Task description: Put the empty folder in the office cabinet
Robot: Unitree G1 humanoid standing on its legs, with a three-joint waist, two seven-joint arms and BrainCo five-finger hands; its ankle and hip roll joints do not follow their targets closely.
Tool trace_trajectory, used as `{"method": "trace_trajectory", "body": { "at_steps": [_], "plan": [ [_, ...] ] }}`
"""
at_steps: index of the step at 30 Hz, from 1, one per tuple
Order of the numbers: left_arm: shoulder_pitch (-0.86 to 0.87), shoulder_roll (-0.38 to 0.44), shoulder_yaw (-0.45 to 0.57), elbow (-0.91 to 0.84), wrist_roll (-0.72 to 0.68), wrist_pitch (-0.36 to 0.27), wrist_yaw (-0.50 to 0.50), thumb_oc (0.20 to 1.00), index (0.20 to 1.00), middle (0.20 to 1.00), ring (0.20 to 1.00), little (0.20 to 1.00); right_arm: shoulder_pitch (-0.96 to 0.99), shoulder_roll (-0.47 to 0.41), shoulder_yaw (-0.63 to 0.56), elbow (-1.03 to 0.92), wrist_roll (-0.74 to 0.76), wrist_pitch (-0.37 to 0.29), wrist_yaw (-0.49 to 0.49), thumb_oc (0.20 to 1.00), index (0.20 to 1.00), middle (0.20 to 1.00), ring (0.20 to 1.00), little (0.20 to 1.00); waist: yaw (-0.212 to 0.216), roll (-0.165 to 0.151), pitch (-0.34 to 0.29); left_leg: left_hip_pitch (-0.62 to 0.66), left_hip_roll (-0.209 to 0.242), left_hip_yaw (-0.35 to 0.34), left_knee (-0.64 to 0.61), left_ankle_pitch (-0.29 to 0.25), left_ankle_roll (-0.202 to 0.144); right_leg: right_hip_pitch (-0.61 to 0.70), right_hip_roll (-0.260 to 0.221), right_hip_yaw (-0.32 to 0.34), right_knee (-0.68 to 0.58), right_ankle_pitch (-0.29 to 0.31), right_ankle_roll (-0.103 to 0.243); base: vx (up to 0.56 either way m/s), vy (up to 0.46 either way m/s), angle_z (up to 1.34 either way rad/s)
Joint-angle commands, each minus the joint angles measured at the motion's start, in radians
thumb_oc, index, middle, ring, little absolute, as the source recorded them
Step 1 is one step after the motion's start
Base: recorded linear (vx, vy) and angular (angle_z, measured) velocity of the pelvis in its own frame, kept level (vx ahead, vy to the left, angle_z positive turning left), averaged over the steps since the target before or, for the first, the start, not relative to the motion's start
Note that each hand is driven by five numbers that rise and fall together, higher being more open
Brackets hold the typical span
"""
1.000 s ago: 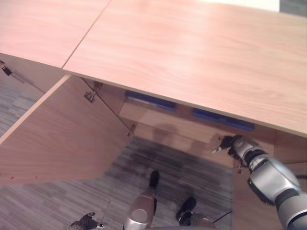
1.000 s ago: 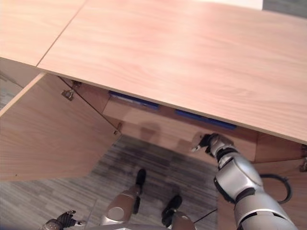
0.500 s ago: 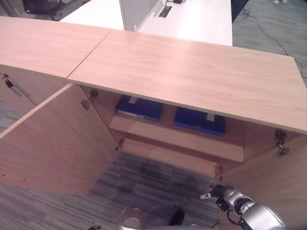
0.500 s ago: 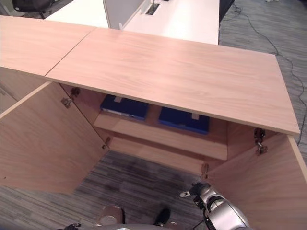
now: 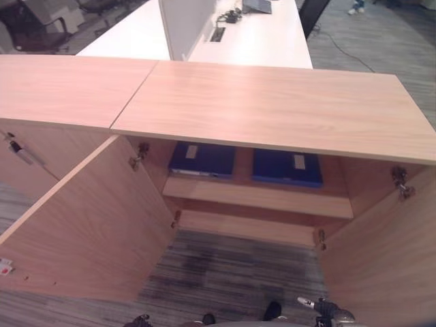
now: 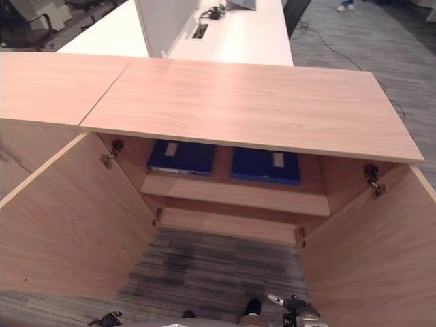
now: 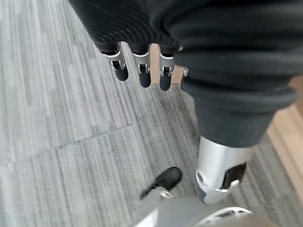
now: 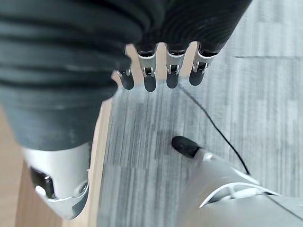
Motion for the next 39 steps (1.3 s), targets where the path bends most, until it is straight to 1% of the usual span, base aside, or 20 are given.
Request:
{"method": "trace_trajectory", "body": {
  "at_steps": [1,2,3,5,7,8,9,10,11,12,15,18,22,23,24,27,31,35,37,39],
  "plan": [
    [-0.027,-0.018,0.027,0.070,0.068,0.010,0.006,1.000,1.000,1.000,1.000,1.000,-0.016,0.019,-0.028,0.003,0.056,-0.024,-0.040,1.000,1.000,1.000,1.000,1.000,-0.025,-0.010,0.046,0.068,-0.048,-0.034,-0.055,-0.095,0.002,-0.119,0.030,0.050,-0.044,0.094,0.105,-0.13,0.155,-0.41],
    [-0.022,-0.015,0.035,0.082,0.079,0.012,0.006,1.000,1.000,1.000,1.000,1.000,-0.003,0.021,-0.042,-0.006,0.063,-0.025,-0.050,1.000,1.000,1.000,1.000,1.000,-0.038,-0.011,0.055,0.069,-0.050,-0.020,-0.055,-0.090,0.004,-0.139,0.027,0.063,-0.019,0.098,0.113,-0.21,0.144,-0.53],
    [-0.009,-0.010,0.044,0.102,0.108,0.020,0.002,1.000,1.000,1.000,1.000,1.000,0.019,0.026,-0.065,-0.009,0.088,-0.029,-0.060,1.000,1.000,1.000,1.000,1.000,-0.054,-0.004,0.073,0.062,-0.038,0.000,-0.055,-0.077,0.005,-0.156,0.027,0.098,0.027,0.061,0.110,-0.24,0.114,-0.67],
    [0.009,0.003,0.055,0.117,0.120,0.023,-0.003,1.000,1.000,1.000,1.000,1.000,0.043,0.022,-0.086,-0.005,0.104,-0.043,-0.067,1.000,1.000,1.000,1.000,1.000,-0.065,0.009,0.079,0.052,-0.019,0.025,-0.055,-0.063,0.009,-0.140,0.014,0.117,0.077,0.015,0.095,-0.21,0.054,-0.67],
    [0.015,0.007,0.071,0.119,0.107,0.020,-0.002,1.000,1.000,1.000,1.000,1.000,0.067,0.017,-0.113,0.006,0.102,-0.046,-0.070,1.000,1.000,1.000,1.000,1.000,-0.070,0.018,0.068,0.042,-0.003,0.052,-0.055,-0.061,0.013,-0.122,-0.023,0.130,0.134,-0.015,0.084,-0.13,0.027,-0.74],
    [0.012,-0.003,0.089,0.112,0.081,0.018,0.004,1.000,1.000,1.000,1.000,1.000,0.096,0.015,-0.153,0.030,0.105,-0.041,-0.074,1.000,1.000,1.000,1.000,1.000,-0.079,0.020,0.047,0.032,0.010,0.077,-0.055,-0.061,0.018,-0.091,-0.067,0.153,0.157,-0.026,0.083,-0.07,0.017,-0.71],
    [0.013,-0.003,0.088,0.112,0.081,0.018,0.004,1.000,1.000,1.000,1.000,1.000,0.097,0.014,-0.154,0.030,0.105,-0.041,-0.074,1.000,1.000,1.000,1.000,1.000,-0.077,0.020,0.046,0.032,0.009,0.079,-0.055,-0.062,0.019,-0.093,-0.067,0.155,0.159,-0.027,0.084,-0.05,-0.032,-0.72],
    [0.000,-0.002,0.099,0.099,0.050,0.016,0.014,1.000,1.000,1.000,1.000,1.000,0.115,0.013,-0.188,0.050,0.111,-0.035,-0.080,1.000,1.000,1.000,1.000,1.000,-0.081,0.018,0.024,0.024,0.015,0.104,-0.055,-0.060,0.024,-0.062,-0.106,0.176,0.166,-0.025,0.091,-0.02,-0.030,-0.62],
    [0.000,-0.002,0.098,0.098,0.049,0.016,0.014,1.000,1.000,1.000,1.000,1.000,0.116,0.013,-0.189,0.050,0.111,-0.035,-0.080,1.000,1.000,1.000,1.000,1.000,-0.079,0.017,0.023,0.024,0.014,0.105,-0.055,-0.061,0.024,-0.063,-0.106,0.178,0.167,-0.025,0.092,-0.02,-0.052,-0.78],
    [-0.005,0.003,0.103,0.094,0.037,0.014,0.019,1.000,1.000,1.000,1.000,1.000,0.121,0.012,-0.198,0.054,0.114,-0.031,-0.080,1.000,1.000,1.000,1.000,1.000,-0.079,0.016,0.014,0.023,0.017,0.117,-0.055,-0.061,0.026,-0.053,-0.124,0.185,0.170,-0.019,0.095,-0.02,-0.056,-0.62],
    [-0.020,0.009,0.107,0.091,0.016,0.013,0.025,1.000,1.000,1.000,1.000,1.000,0.124,0.012,-0.209,0.047,0.122,-0.028,-0.085,1.000,1.000,1.000,1.000,1.000,-0.088,0.002,-0.009,0.013,0.022,0.156,-0.055,-0.057,0.027,-0.024,-0.166,0.206,0.158,0.016,0.112,-0.03,-0.117,-0.50],
    [-0.031,0.014,0.087,0.086,0.020,0.014,0.029,1.000,1.000,1.000,1.000,1.000,0.124,0.013,-0.198,0.029,0.116,-0.026,-0.088,1.000,1.000,1.000,1.000,1.000,-0.096,-0.019,-0.024,0.001,0.029,0.196,-0.055,-0.050,0.022,0.000,-0.184,0.222,0.132,0.055,0.131,-0.07,-0.179,-0.72],
    [-0.051,0.026,0.085,0.088,0.012,0.016,0.037,1.000,1.000,1.000,1.000,1.000,0.133,0.032,-0.167,0.022,0.098,-0.024,-0.092,1.000,1.000,1.000,1.000,1.000,-0.106,-0.057,-0.042,0.007,0.052,0.255,-0.051,-0.028,0.000,0.038,-0.141,0.224,0.031,0.045,0.149,-0.05,-0.203,-0.73],
    [-0.051,0.027,0.085,0.088,0.012,0.016,0.037,1.000,1.000,1.000,1.000,1.000,0.133,0.032,-0.167,0.022,0.098,-0.023,-0.092,1.000,1.000,1.000,1.000,1.000,-0.105,-0.057,-0.042,0.008,0.052,0.256,-0.051,-0.027,-0.002,0.039,-0.139,0.225,0.029,0.046,0.149,-0.01,-0.272,-0.54],
    [-0.053,0.027,0.097,0.088,0.000,0.015,0.038,1.000,1.000,1.000,1.000,1.000,0.139,0.043,-0.154,0.035,0.086,-0.018,-0.086,1.000,1.000,1.000,1.000,1.000,-0.108,-0.068,-0.049,0.019,0.080,0.280,-0.047,-0.015,-0.019,0.053,-0.099,0.232,-0.012,0.010,0.142,0.02,-0.281,-0.34],
    [-0.050,0.011,0.105,0.077,-0.033,0.006,0.045,1.000,1.000,1.000,1.000,1.000,0.147,0.053,-0.152,0.058,0.097,-0.019,-0.086,1.000,1.000,1.000,1.000,1.000,-0.123,-0.083,-0.056,0.031,0.135,0.298,-0.031,0.007,-0.051,0.070,-0.032,0.250,-0.045,-0.038,0.118,0.00,-0.334,-0.44],
    [-0.041,0.004,0.108,0.055,-0.053,0.000,0.061,1.000,1.000,1.000,1.000,1.000,0.148,0.038,-0.179,0.045,0.174,-0.050,-0.094,1.000,1.000,1.000,1.000,1.000,-0.151,-0.084,-0.055,0.021,0.226,0.314,0.064,0.002,-0.081,0.078,0.043,0.280,-0.043,-0.084,0.080,-0.02,-0.299,-0.32],
    [-0.018,-0.021,0.074,0.025,-0.034,-0.005,0.057,1.000,1.000,1.000,1.000,1.000,0.137,-0.022,-0.195,-0.085,0.221,-0.103,-0.123,1.000,1.000,1.000,1.000,1.000,-0.176,-0.076,-0.041,0.007,0.306,0.328,0.169,-0.012,-0.097,0.085,0.109,0.314,-0.030,-0.125,0.041,-0.03,-0.235,-0.47],
    [-0.013,-0.014,0.084,0.022,-0.040,-0.005,0.062,1.000,1.000,1.000,1.000,1.000,0.120,-0.069,-0.200,-0.163,0.219,-0.117,-0.135,1.000,1.000,1.000,1.000,1.000,-0.181,-0.067,-0.035,0.007,0.322,0.307,0.191,-0.017,-0.099,0.084,0.137,0.330,-0.026,-0.140,0.029,-0.04,-0.156,-0.50],
    [-0.016,-0.008,0.097,0.010,-0.067,-0.014,0.072,1.000,1.000,1.000,1.000,1.000,0.076,-0.124,-0.197,-0.254,0.207,-0.141,-0.157,1.000,1.000,1.000,1.000,1.000,-0.152,-0.062,-0.014,-0.042,0.284,0.170,0.219,-0.031,-0.086,0.074,0.152,0.354,-0.017,-0.147,0.021,-0.14,-0.110,-0.51]
  ]
}}
